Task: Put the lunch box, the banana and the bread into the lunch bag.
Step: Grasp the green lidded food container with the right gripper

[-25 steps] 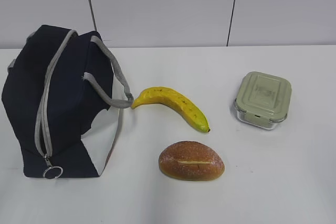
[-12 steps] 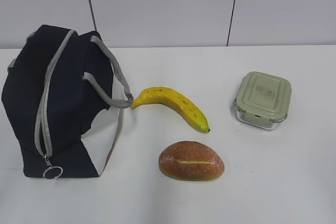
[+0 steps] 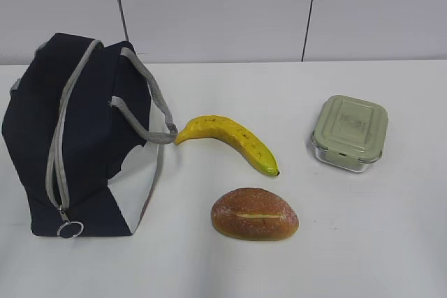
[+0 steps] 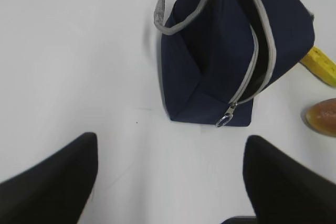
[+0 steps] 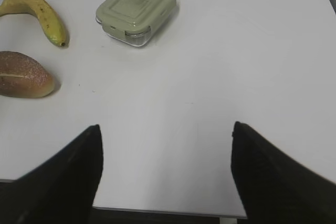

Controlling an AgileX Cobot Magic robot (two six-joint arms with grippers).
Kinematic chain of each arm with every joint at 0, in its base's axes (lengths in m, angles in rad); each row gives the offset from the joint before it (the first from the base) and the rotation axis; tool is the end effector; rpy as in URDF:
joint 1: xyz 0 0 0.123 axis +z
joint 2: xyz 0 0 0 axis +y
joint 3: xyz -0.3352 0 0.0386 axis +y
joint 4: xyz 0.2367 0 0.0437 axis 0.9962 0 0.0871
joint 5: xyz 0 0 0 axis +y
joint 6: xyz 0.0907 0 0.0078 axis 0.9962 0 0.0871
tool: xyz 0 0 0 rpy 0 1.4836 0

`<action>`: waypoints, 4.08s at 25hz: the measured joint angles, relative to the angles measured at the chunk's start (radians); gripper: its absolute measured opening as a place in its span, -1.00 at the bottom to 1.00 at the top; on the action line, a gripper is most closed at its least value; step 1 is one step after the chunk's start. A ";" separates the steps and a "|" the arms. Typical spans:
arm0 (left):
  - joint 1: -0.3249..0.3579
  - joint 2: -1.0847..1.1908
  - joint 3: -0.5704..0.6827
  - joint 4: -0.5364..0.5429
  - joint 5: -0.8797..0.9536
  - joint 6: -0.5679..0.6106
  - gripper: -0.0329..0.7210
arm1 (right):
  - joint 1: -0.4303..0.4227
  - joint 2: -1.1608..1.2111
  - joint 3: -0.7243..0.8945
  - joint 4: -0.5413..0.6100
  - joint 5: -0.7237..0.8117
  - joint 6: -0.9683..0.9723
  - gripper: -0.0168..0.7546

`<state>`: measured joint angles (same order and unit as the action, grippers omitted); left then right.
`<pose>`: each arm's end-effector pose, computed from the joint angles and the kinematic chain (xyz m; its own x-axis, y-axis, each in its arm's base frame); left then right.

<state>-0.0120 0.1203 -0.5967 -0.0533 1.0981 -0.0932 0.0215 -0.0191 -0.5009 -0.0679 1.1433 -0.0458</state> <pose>-0.0597 -0.0036 0.3025 -0.5116 -0.1110 -0.8521 -0.0072 0.9921 -0.1249 -0.0740 -0.0072 0.2643 -0.5109 -0.0848 -0.8555 -0.0061 0.9955 -0.0950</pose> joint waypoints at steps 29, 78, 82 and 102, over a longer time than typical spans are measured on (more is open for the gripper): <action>0.000 1.457 -0.871 -0.216 0.030 0.093 0.17 | 0.000 0.000 0.000 0.000 0.000 0.000 0.50; 0.000 1.594 -0.884 -0.330 0.026 0.145 -0.92 | 0.000 0.086 -0.057 0.004 -0.132 0.000 0.51; 0.000 1.594 -0.885 -0.330 0.033 0.146 -0.92 | 0.000 0.278 -0.092 0.006 -0.248 0.000 0.51; 0.000 1.594 -0.885 -0.330 0.043 0.152 -0.92 | -0.010 1.437 -0.570 0.351 -0.237 0.000 0.50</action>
<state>-0.0120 1.7140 -1.4818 -0.3836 1.1406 0.0592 0.0115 1.4176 -1.0704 0.2834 0.9062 -0.0458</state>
